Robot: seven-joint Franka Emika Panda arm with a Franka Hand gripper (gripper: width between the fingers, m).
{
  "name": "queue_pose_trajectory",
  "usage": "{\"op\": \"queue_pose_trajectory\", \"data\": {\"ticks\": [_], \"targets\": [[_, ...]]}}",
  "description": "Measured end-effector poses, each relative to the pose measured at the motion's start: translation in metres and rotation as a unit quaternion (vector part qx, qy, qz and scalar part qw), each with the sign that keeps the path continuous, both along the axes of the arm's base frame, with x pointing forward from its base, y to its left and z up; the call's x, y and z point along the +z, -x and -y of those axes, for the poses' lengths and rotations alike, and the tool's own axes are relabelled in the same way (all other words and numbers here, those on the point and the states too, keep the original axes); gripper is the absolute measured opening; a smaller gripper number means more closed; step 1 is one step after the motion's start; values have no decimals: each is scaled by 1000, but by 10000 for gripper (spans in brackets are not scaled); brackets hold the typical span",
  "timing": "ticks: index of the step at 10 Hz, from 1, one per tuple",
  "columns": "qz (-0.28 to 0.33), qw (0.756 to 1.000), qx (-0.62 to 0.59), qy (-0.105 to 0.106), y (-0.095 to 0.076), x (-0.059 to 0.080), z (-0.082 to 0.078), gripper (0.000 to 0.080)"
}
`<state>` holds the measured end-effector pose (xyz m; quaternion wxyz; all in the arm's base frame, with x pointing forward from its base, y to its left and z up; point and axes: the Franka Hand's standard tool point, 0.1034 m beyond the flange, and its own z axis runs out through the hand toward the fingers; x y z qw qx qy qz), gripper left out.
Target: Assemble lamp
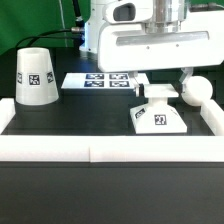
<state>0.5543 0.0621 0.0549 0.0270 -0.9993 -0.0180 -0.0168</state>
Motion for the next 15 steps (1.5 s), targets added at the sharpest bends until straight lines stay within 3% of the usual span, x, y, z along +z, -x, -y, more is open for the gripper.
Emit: {"op": "queue_pose_trajectory", "data": {"ticks": [6,9,13,15], "targets": [[25,1000,6,-6,-41,1,-33,537],[37,999,-9,-9,-66,1,-38,537],[22,1000,-20,-9,-69,3,-38,537],[23,1000,-15,-9,-62,4,-38,550]]}}
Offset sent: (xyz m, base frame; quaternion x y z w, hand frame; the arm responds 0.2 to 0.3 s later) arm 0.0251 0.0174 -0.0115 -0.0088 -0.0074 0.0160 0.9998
